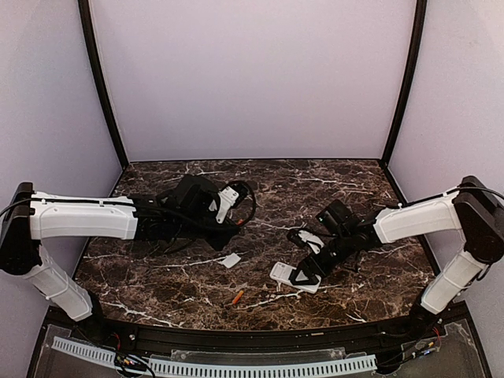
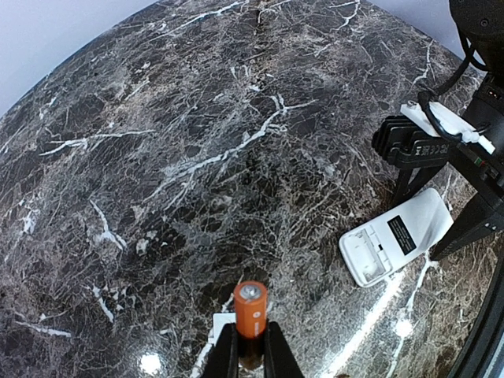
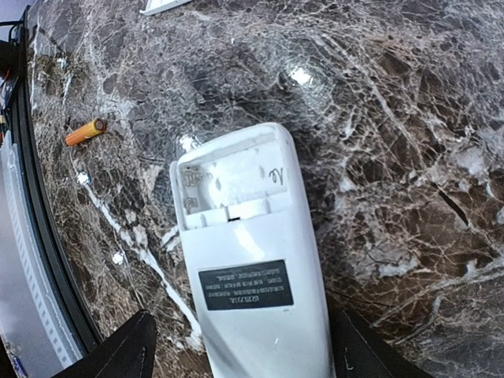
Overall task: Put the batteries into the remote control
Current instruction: Move the remote control without the battery cover to the center of the board.
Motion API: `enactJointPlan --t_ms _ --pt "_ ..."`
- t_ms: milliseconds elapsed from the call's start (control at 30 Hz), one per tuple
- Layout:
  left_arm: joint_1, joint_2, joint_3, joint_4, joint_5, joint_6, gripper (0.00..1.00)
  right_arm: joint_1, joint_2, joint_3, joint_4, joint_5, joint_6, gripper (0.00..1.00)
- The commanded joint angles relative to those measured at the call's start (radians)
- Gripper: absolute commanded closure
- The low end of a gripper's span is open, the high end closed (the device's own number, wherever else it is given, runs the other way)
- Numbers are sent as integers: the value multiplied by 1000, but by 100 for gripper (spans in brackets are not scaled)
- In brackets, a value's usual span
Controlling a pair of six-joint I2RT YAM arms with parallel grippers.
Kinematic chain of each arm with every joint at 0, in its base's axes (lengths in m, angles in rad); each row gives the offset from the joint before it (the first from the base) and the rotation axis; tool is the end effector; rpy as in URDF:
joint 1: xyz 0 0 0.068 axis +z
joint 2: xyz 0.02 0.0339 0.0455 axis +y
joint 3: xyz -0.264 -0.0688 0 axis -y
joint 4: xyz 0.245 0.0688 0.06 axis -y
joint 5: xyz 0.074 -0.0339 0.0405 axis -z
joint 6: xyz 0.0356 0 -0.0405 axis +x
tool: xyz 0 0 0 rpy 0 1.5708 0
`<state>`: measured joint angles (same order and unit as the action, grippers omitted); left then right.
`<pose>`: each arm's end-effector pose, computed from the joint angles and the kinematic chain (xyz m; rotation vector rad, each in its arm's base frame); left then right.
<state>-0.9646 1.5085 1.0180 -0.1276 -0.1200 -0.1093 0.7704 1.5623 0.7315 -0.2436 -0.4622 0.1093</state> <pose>0.1955 -0.2746 0.2511 0.8592 2.0513 -0.4719 0.1882 0.2048 0.1439 -1.0493 2.5520 0.8837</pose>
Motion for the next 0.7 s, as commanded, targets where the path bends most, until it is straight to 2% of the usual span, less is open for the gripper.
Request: enactJointPlan --t_ms 0,200,333,433,667 --pt "9 -41 -23 23 67 -36 100 37 51 34 -51 29 -26 25" --pt "20 -47 -57 42 91 -81 100 88 80 49 -60 43 -32 27" --pt "20 -25 -65 83 108 -134 100 111 97 67 -72 79 -33 22" --pt "20 27 -52 107 171 -160 100 123 84 64 -74 109 -25 17" --pt "-5 129 -19 169 244 -256 100 140 4 20 -65 206 28 15"
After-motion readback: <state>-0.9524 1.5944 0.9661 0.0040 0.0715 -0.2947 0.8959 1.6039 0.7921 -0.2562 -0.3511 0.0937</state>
